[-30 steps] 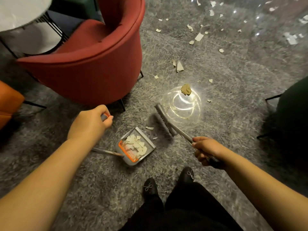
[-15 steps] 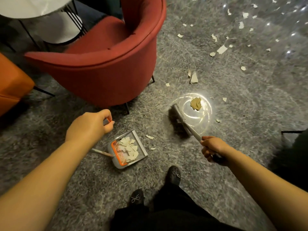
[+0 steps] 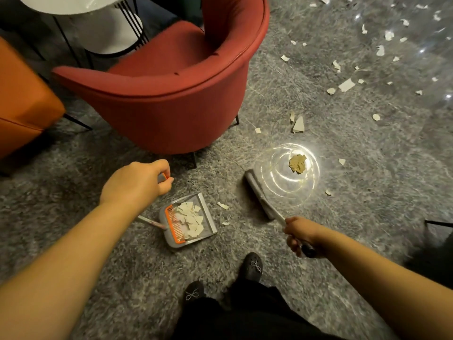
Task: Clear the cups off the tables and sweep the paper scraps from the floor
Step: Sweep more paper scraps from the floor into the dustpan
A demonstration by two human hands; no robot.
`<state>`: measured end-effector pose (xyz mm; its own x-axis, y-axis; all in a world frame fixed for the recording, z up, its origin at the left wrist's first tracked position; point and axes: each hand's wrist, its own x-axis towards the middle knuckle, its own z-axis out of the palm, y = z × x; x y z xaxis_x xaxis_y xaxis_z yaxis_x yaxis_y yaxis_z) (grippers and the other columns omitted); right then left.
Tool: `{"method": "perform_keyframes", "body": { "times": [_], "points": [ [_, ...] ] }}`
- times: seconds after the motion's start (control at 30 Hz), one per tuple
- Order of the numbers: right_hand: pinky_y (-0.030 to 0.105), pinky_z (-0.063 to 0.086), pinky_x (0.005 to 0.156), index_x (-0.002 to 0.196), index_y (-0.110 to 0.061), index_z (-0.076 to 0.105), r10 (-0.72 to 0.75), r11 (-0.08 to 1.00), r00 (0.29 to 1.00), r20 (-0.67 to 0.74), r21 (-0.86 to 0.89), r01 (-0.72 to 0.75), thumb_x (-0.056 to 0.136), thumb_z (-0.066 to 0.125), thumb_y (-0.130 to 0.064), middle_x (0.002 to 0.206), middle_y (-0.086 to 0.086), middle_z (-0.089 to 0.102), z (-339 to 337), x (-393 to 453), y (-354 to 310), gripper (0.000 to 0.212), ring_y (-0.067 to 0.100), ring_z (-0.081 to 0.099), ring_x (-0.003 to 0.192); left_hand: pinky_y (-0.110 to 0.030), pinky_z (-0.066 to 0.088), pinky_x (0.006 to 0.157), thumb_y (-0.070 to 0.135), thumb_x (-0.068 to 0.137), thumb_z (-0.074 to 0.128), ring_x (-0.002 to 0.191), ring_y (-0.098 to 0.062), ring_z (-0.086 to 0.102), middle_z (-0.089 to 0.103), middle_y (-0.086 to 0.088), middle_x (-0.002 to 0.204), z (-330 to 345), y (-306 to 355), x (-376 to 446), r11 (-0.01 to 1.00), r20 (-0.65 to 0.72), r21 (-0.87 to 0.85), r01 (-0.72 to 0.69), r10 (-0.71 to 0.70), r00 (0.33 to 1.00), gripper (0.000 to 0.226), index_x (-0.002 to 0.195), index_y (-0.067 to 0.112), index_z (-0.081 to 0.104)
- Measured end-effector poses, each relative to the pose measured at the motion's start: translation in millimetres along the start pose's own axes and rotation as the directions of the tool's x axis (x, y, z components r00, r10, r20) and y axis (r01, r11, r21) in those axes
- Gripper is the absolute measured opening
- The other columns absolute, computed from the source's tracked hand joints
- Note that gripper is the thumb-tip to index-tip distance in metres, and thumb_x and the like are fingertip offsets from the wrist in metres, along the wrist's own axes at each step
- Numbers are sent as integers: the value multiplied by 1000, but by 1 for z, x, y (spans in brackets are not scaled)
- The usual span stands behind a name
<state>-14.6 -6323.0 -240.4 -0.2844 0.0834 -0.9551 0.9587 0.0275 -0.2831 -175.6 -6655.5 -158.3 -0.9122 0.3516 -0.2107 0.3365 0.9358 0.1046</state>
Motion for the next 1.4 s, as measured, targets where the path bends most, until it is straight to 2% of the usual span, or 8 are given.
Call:
{"method": "perform_keyframes", "body": {
  "times": [0.23, 0.4, 0.63, 0.8, 0.9, 1.0, 1.2, 1.4],
  "points": [
    [16, 33, 35, 111, -18, 42, -36, 998, 995, 98, -47, 41, 96, 40, -3, 50, 5, 39, 85, -18, 18, 21, 11, 38, 31, -23, 26, 41, 42, 91, 62, 42, -17, 44, 43, 8, 50, 6, -22, -18, 999, -29, -38, -12, 11, 1000, 16, 82, 33, 52],
    [14, 33, 37, 103, -24, 46, 9, 998, 974, 228, 58, -23, 97, 40, -7, 41, 0, 38, 142, -17, 35, 18, 10, 36, 33, -24, 29, 42, 43, 90, 62, 47, -14, 47, 46, 13, 56, 14, -48, -41, 996, -28, -93, -12, 10, 1000, 17, 80, 34, 51],
    [17, 38, 39, 137, -28, 32, 1, 996, 970, 241, 88, -23, 100, 41, -9, 52, 4, 44, 188, -31, 68, 42, 10, 42, 36, -26, 32, 43, 44, 90, 61, 51, -19, 48, 47, 9, 57, 17, -51, -53, 992, -49, -116, -53, 48, 998, 17, 83, 31, 53],
    [22, 44, 40, 144, -20, 31, 21, 986, 987, 157, -164, 5, 95, 34, 0, 65, 9, 51, 209, -43, 76, 53, 13, 50, 41, -36, 50, 50, 47, 91, 57, 61, -27, 56, 61, -1, 70, 15, -55, -60, 990, -42, -124, -63, 58, 997, 18, 84, 31, 52],
    [24, 45, 40, 145, -17, 30, -31, 970, 997, 74, -240, 48, 90, 31, 3, 71, 10, 54, 226, -47, 79, 59, 16, 51, 44, -32, 46, 47, 47, 91, 57, 59, -24, 54, 58, 1, 68, 16, -57, -65, 989, -70, -126, -82, 74, 995, 18, 84, 32, 52],
    [20, 47, 41, 145, -15, 33, -117, 951, 993, 15, -285, 116, 93, 45, -6, 80, 5, 57, 236, -51, 85, 54, 13, 53, 48, -30, 43, 46, 47, 91, 56, 57, -23, 53, 56, 3, 66, 19, -56, -70, 984, -97, -140, -108, 95, 991, 18, 83, 32, 51],
    [21, 46, 48, 141, -11, 42, -165, 952, 984, -68, -272, 141, 94, 58, -18, 75, 2, 57, 225, -66, 96, 50, 11, 53, 52, -36, 50, 51, 48, 91, 57, 59, -22, 54, 57, 4, 67, 19, -55, -80, 978, -76, -181, -101, 89, 993, 21, 81, 32, 50],
    [18, 38, 32, 137, -11, 44, -150, 984, 974, -172, -120, 131, 94, 56, -11, 64, 5, 55, 189, -78, 108, 45, 11, 50, 39, -33, 47, 50, 50, 87, 62, 57, -23, 53, 56, 2, 65, 8, -51, -81, 970, -132, -232, -76, 46, 990, 19, 82, 35, 53]
  ]
}}
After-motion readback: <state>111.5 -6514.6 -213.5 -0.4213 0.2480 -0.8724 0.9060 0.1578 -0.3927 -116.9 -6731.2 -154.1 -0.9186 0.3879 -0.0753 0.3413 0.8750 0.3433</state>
